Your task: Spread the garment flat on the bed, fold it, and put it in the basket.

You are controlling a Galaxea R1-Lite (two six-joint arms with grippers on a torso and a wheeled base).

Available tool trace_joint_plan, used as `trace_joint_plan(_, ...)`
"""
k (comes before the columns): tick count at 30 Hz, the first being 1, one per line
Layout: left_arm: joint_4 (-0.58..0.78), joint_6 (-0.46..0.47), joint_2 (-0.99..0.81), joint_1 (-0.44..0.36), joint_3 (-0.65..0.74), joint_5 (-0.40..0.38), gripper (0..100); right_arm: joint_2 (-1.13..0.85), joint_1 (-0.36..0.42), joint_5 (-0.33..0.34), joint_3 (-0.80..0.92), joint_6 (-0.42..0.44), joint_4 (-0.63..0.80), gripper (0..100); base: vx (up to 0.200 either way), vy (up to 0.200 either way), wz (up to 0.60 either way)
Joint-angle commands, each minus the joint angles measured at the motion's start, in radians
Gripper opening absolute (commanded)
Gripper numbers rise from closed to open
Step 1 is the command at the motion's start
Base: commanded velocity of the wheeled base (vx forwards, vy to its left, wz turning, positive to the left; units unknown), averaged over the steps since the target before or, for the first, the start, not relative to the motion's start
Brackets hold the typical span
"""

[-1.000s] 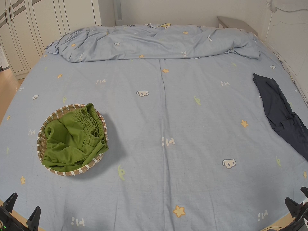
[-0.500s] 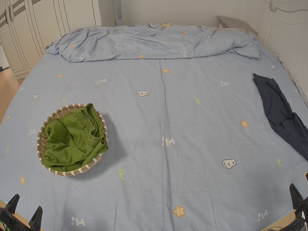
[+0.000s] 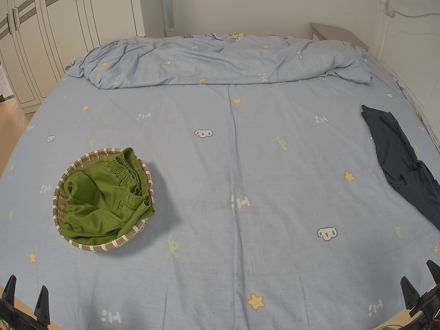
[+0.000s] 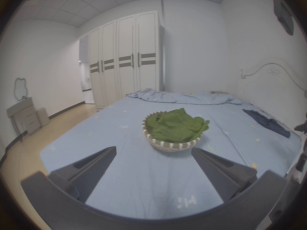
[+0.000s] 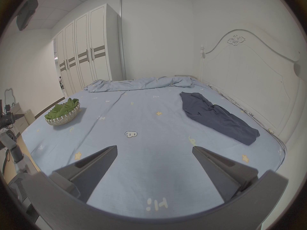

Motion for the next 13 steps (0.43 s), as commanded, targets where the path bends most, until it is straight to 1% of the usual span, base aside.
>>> trace_joint_plan(1,-0.017,0.029,-0.028,0.015,0.032,-0.181,100,-0.012,0.000,-0.001,0.015,0.000,0.007,100,0.000,0.000,0.00)
trace_joint_plan(2,-0.031,0.037,-0.028,0.015,0.034,-0.170,100,-0.010,0.000,-0.001,0.015,0.000,0.007,100,0.000,0.000,0.00)
trace_joint_plan(13,-0.037,0.030,-0.028,0.015,0.035,-0.161,100,-0.010,0.000,-0.001,0.015,-0.002,0.006,100,0.000,0.000,0.00)
